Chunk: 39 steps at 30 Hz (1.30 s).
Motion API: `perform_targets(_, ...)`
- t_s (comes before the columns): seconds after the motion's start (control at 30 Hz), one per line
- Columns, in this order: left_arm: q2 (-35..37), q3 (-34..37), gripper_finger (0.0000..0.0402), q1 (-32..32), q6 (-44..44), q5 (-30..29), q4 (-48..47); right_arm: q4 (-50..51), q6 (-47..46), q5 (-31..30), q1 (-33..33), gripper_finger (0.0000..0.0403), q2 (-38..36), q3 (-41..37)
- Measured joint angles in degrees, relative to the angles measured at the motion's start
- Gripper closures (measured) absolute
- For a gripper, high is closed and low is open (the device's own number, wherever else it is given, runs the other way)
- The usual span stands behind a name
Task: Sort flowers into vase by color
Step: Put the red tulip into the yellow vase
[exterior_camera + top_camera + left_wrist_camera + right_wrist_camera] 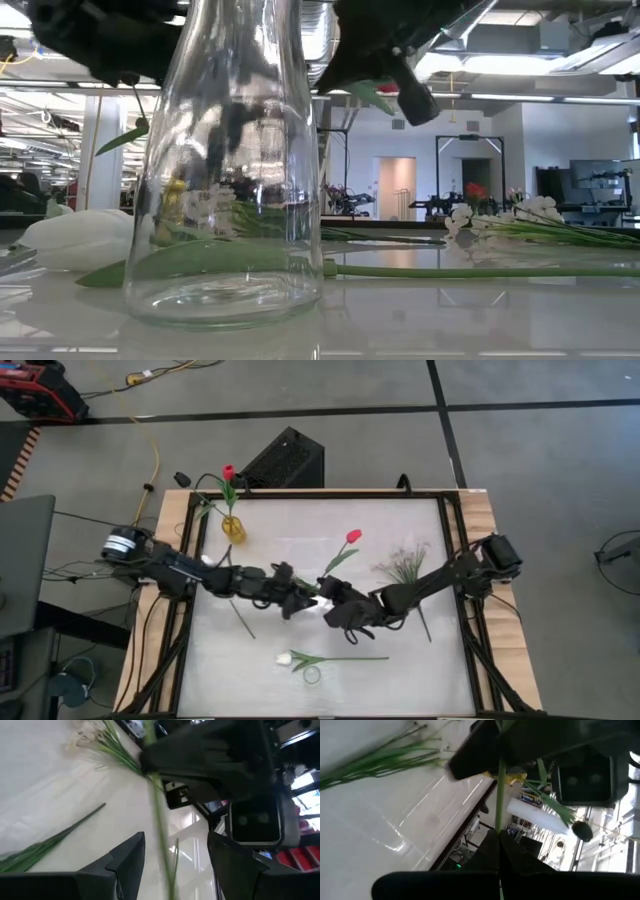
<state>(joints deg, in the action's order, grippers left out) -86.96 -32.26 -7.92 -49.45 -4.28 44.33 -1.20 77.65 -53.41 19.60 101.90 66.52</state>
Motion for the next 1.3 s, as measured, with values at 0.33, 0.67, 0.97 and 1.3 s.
perform_targets(0.33,-4.0,-5.6,0.0203,5.7,1.2,10.7,-5.6,3.8,-0.1,-0.3,1.5,0.0386,0.1,0.0)
perform_targets(0.67,-4.0,-5.6,0.0225,6.9,1.6,14.5,-7.3,5.2,-0.2,4.1,2.9,0.0386,0.1,0.0)
perform_targets(0.97,-4.0,-5.5,0.0280,6.9,3.0,14.6,-8.7,5.1,-0.2,4.8,2.7,0.0381,0.1,-0.1)
perform_targets(1.3,-4.0,-5.5,0.0398,7.1,8.5,12.5,-8.7,5.7,-0.2,5.5,2.9,0.0315,0.1,-0.1)
